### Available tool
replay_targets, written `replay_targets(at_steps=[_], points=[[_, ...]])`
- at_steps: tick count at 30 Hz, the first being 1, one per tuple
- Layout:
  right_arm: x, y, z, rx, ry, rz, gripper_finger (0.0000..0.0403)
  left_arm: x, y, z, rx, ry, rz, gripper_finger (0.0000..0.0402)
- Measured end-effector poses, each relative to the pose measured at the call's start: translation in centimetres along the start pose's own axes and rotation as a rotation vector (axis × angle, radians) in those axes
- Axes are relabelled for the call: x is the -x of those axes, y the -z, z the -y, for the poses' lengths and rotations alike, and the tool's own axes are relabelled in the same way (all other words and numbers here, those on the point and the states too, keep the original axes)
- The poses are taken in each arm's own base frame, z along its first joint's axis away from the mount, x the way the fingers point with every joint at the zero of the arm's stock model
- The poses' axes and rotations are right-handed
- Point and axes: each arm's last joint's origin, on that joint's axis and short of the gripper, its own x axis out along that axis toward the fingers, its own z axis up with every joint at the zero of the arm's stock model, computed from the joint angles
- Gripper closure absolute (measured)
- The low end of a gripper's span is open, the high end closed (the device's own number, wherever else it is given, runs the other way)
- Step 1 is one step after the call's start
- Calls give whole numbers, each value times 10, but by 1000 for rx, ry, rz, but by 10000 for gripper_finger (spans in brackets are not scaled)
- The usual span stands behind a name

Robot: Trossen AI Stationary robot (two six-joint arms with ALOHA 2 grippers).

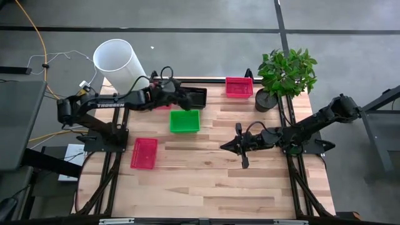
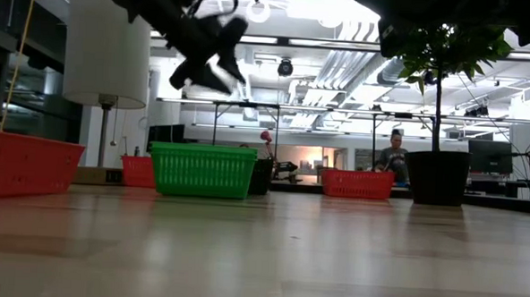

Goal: Stack baskets by color
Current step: Stack the bottom red basket on top of the left top red basket

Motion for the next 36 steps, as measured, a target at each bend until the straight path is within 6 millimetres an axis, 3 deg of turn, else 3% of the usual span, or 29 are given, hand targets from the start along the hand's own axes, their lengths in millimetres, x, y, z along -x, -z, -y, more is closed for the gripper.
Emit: replay_targets(at_steps=[5,10,14,18,24,29,36], points=[[0,0,0,0,0,-1,403,18,11,42,-118,218,30,217],[0,2,0,-3,1,-17,403,47,43,86,-300,314,32,217],[0,3,0,-5,1,-29,403,69,74,106,-398,323,96,217],[0,3,0,-11,1,-30,403,93,102,102,-399,435,236,217],[0,3,0,-12,0,-31,403,121,132,65,-366,641,415,218],[0,3,0,-11,3,-29,403,136,148,37,-331,725,428,218],[0,2,2,-12,45,-16,403,147,166,25,-343,725,412,218]])
